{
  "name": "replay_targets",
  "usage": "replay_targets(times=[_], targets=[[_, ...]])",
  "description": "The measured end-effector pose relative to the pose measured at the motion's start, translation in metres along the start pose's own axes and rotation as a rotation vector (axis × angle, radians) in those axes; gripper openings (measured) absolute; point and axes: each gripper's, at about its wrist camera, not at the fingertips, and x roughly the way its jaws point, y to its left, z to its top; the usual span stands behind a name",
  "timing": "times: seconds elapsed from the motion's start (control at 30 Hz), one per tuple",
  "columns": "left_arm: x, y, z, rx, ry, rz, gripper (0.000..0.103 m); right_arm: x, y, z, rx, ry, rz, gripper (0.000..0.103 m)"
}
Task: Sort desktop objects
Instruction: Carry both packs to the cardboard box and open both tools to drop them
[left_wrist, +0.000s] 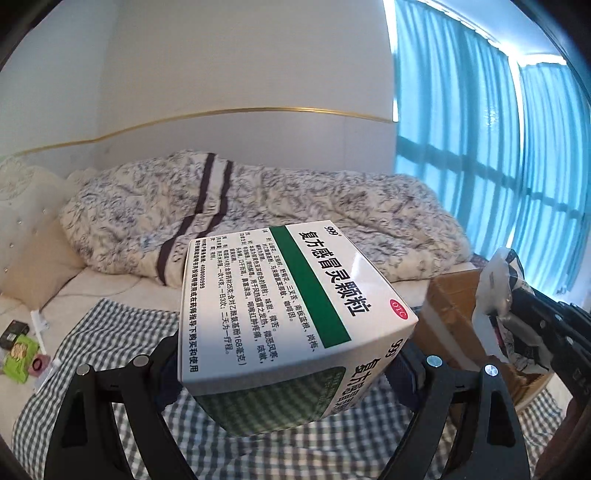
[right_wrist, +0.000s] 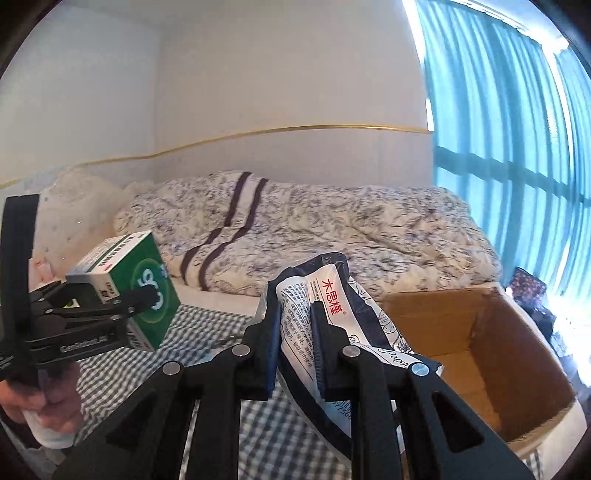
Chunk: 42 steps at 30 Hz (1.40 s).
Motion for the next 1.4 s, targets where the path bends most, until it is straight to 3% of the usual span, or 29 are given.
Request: replay_targets(times=[0.33, 0.57, 0.8, 1.0, 1.2, 1.3, 1.4], targets=[[0.011, -0.06, 0.023, 0.032, -0.025, -0.137, 0.09, -0.03, -0.073, 0.014, 0.083, -0.01, -0.153, 0.015], [0.012, -0.114, 0.037, 0.062, -0.036, -0.295, 0.09, -0.048, -0.116, 0.015, 0.133, 0.019, -0.245, 0.015], [0.024, -0.164, 0.046, 0.093, 0.006, -0.441, 0.09, -0.049, -0.15, 0.011, 0.18, 0.065, -0.273, 0.016], [0.05, -0.199, 0.049, 0.118, 0.11, -0.533, 0.09, -0.028, -0.17, 0.006, 0.22, 0.12, -0.255, 0.016], [0.09, -0.236, 0.038, 0.179, 0.253, -0.56, 0.09, -0.006, -0.194, -0.007, 0.296, 0.209, -0.255, 0.018], [0.106, -0.253, 0.025, 0.216, 0.354, -0.61, 0.09, -0.001, -0.205, -0.016, 0.35, 0.242, -0.258, 0.024], [0.112, -0.262, 0.016, 0.236, 0.383, -0.599, 0.092, 0.001, -0.214, -0.022, 0.387, 0.251, -0.273, 0.035]])
